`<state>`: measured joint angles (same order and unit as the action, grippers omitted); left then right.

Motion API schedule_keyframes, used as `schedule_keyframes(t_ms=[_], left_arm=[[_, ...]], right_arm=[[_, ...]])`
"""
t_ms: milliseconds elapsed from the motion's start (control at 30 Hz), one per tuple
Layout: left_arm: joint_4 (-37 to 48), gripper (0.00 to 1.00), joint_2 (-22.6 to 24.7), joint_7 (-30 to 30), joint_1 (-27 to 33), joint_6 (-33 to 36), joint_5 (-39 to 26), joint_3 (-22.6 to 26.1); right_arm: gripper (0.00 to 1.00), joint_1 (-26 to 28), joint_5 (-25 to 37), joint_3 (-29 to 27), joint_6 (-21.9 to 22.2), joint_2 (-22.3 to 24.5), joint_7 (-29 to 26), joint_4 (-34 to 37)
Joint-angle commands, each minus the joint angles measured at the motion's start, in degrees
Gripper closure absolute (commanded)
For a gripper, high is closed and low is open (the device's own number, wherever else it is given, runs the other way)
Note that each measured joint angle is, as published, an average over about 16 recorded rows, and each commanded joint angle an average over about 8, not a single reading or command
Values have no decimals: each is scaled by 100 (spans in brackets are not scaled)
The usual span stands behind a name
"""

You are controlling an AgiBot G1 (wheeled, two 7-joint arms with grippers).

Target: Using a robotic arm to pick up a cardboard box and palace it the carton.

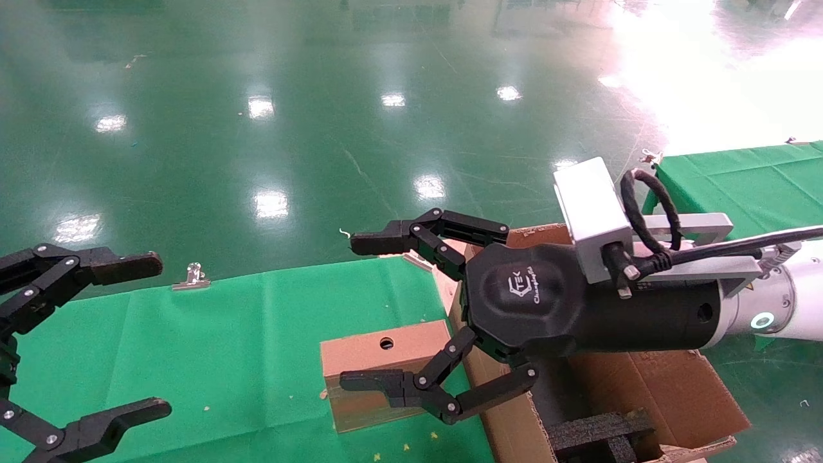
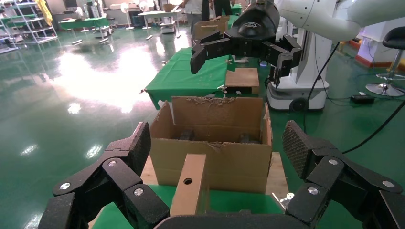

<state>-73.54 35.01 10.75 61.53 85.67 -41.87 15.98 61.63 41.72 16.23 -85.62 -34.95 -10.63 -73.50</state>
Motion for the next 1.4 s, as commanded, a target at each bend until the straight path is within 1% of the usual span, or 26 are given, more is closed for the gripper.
schedule_keyframes(t_ms=[33,467,500,533,733,767,800,1200,1400], left_arm=[[0,0,0,0,0,0,0,0],[0,0,0,0,0,0,0,0],[0,2,0,0,0,0,0,0],[0,10,0,0,0,0,0,0],[0,85,0,0,0,0,0,0],[0,96,0,0,0,0,0,0],[0,100,0,0,0,0,0,0],[1,100,0,-1,1,0,0,1],[4,100,0,-3,3,1,1,4]], right_arm=[[0,0,0,0,0,0,0,0],[0,0,0,0,0,0,0,0],[0,0,0,0,0,0,0,0],[0,0,0,0,0,0,0,0],[0,0,0,0,0,0,0,0],[0,0,0,0,0,0,0,0],[0,0,0,0,0,0,0,0],[0,26,62,22,-15,3,18,-5],[0,284,484,222,-154,-55,67,37]])
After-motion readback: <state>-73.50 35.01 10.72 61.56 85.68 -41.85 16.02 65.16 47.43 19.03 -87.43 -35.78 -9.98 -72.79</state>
